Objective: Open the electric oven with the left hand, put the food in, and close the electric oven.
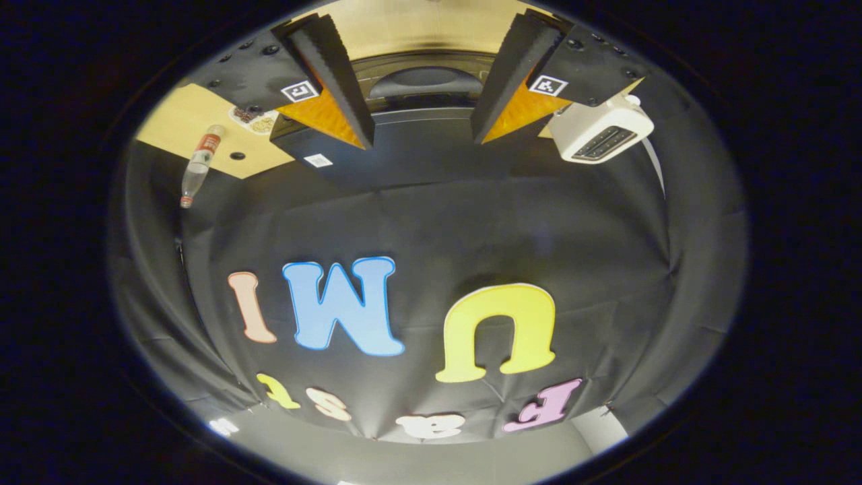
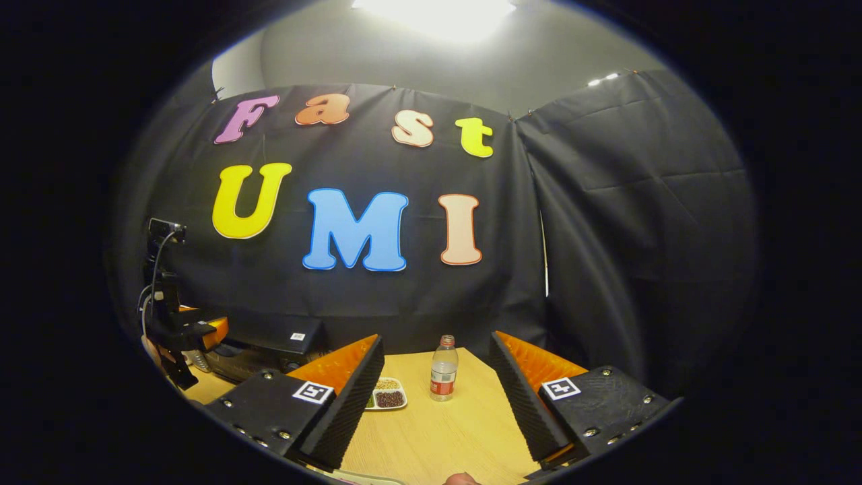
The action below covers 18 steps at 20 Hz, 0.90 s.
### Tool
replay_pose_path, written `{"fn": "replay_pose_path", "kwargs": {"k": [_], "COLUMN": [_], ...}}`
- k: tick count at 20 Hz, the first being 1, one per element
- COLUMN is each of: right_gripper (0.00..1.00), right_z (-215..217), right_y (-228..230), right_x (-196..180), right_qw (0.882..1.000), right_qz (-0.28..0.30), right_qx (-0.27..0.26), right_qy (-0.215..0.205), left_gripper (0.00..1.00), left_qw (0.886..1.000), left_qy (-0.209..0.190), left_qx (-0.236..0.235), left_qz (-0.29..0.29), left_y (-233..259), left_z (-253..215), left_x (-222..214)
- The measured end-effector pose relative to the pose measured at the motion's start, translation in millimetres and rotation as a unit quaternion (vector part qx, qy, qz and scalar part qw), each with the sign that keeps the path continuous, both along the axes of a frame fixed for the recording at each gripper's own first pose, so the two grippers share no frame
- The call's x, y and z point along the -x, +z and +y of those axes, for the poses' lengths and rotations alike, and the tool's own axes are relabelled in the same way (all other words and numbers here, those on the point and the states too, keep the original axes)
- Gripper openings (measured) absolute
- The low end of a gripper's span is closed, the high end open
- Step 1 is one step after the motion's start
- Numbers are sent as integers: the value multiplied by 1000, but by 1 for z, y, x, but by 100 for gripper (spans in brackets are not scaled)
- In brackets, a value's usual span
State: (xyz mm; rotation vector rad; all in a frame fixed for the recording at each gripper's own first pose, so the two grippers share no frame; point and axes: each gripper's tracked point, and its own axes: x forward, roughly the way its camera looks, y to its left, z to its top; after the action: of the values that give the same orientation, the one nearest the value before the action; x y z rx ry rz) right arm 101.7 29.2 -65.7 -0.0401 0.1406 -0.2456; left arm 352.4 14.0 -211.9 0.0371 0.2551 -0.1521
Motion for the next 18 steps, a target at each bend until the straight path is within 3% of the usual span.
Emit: {"fn": "replay_pose_path", "kwargs": {"k": [8, 9, 11, 16, 17, 18], "right_gripper": [97, 97, 97, 97, 97, 97], "right_z": [17, 18, 22, 29, 28, 28], "right_y": [-5, -5, -6, -1, 0, 1], "right_x": [-4, -5, -6, -4, -3, -2], "right_qw": [1000, 1000, 1000, 999, 1000, 1000], "right_qz": [18, 18, 19, 15, 13, 11], "right_qx": [19, 19, 19, 29, 29, 28], "right_qy": [-11, -12, -9, 3, 4, 5], "left_gripper": [100, 92, 100, 100, 91, 100], "left_qw": [999, 1000, 1000, 1000, 1000, 1000], "left_qy": [2, -3, -4, 6, 7, 8], "left_qx": [-1, -4, -3, 2, 2, 4], "left_qz": [36, 30, 25, 24, 25, 24], "left_y": [-53, -54, -57, -59, -60, -61], "left_z": [6, 4, 5, 6, 6, 6], "left_x": [-20, -19, -14, -6, -3, 3]}}
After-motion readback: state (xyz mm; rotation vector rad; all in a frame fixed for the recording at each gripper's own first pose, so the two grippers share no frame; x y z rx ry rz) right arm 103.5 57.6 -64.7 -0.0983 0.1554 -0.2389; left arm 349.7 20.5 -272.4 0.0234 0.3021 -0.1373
